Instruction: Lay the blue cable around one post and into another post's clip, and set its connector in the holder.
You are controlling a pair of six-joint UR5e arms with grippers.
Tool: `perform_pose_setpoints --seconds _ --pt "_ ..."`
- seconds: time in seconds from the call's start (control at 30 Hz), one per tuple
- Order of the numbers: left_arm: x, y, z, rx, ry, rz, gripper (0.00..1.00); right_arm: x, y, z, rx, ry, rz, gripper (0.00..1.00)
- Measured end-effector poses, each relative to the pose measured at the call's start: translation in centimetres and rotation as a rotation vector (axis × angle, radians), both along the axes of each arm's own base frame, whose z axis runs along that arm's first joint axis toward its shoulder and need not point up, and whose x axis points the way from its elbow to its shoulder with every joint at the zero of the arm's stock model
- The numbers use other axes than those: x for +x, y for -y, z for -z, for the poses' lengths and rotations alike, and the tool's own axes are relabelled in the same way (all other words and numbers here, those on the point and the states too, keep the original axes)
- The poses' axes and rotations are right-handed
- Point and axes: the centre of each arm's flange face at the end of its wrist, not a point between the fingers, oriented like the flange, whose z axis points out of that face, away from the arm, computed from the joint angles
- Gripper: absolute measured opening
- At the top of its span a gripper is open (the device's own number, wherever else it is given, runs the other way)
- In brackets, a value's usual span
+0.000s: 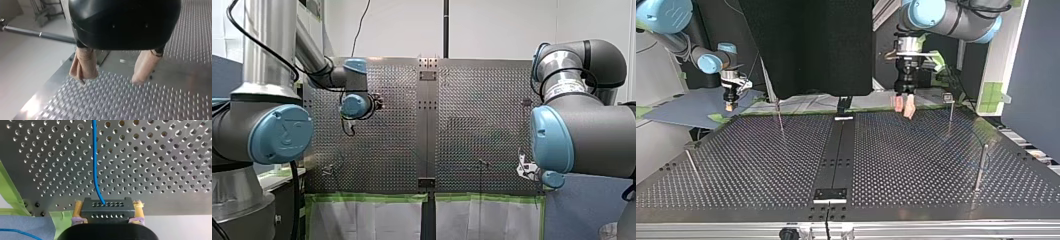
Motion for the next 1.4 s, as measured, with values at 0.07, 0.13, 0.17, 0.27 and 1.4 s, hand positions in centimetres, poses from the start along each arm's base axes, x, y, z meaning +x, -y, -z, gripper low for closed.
perform_pose_setpoints --seconds 0.07,0.13,0.17,0.27,1.4 --pt "-0.3 -1.0 0.3 -0.001 -0.007 -0.028 0.98 0.0 0.0 0.0 0.000 0.000 0.000 0.00" --pt "-0.5 -2.0 0.8 -0.006 -0.014 -0.063 0.98 0.0 0.0 0.0 0.000 0.000 0.000 0.00" --pt "-0.6 -2.5 1.1 -0.010 -0.017 -0.076 0.98 0.1 0.0 0.0 -0.001 0.000 -0.001 0.00" --pt "-0.5 -3.8 1.6 -0.035 -0.013 -0.107 0.98 0.2 0.0 0.0 -0.001 0.000 -0.003 0.00" --pt "11.8 -12.2 -0.9 -0.265 0.136 -0.266 0.98 0.7 -0.1 0.1 0.000 -0.003 -0.011 0.00"
